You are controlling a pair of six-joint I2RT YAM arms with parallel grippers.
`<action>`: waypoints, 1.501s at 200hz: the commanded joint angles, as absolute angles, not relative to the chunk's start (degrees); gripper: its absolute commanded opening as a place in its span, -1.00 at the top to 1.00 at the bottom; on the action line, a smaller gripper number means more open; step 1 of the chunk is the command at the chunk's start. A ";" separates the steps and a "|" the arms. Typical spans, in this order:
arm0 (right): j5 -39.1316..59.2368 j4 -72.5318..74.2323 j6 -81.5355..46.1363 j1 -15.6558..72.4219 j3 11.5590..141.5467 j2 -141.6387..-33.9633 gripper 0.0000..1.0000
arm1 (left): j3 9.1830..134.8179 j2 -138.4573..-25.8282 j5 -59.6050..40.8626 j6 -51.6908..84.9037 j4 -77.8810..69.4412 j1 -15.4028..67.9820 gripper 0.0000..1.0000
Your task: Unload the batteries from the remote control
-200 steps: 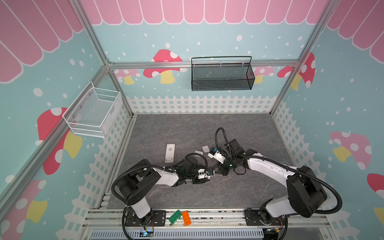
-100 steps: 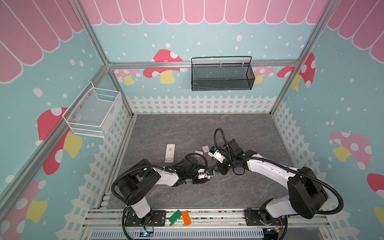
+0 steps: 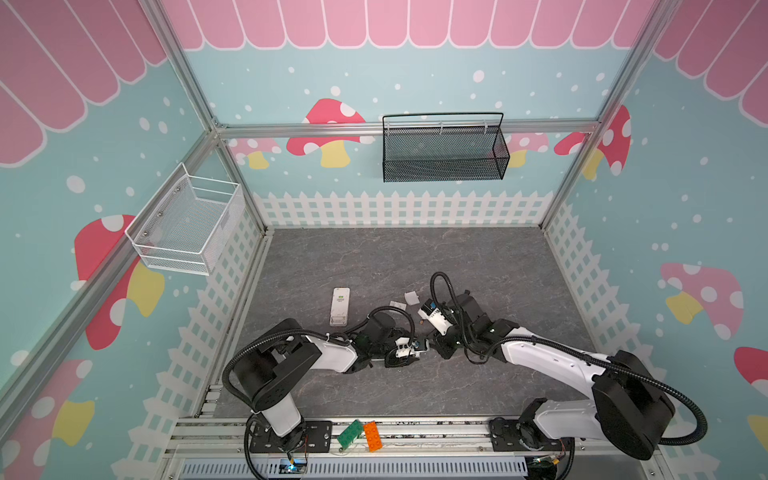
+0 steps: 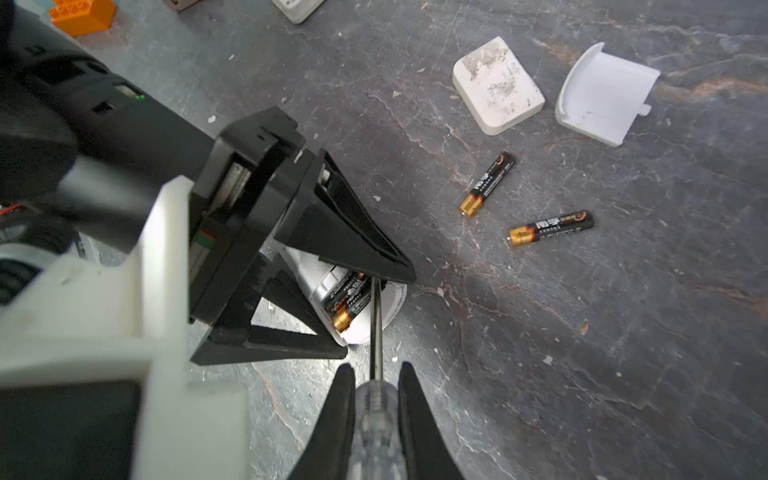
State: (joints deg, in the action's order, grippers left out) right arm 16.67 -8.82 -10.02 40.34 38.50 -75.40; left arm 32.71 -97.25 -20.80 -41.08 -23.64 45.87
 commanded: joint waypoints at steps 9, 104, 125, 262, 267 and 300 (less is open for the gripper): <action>14.21 -0.41 -18.98 41.75 35.49 -78.06 1.00 | 30.56 -98.53 -20.52 -44.45 -18.13 47.02 -0.01; 37.91 -6.43 -30.49 37.61 42.48 -87.30 1.00 | 29.92 -98.12 -20.70 -44.91 -18.70 47.09 -0.01; 44.02 -6.90 -32.06 33.63 43.45 -87.22 1.00 | 29.97 -98.13 -20.82 -45.02 -18.64 47.11 -0.01; 36.95 -28.09 -30.21 29.54 50.68 -82.75 1.00 | 29.91 -98.09 -20.80 -45.17 -18.52 47.20 -0.01; 35.99 -28.47 -30.73 29.69 50.49 -82.31 1.00 | 29.97 -98.09 -20.83 -45.13 -18.51 47.20 -0.02; 28.80 -26.19 -28.74 31.95 48.74 -77.82 1.00 | 30.68 -98.18 -20.64 -45.08 -17.30 47.20 -0.20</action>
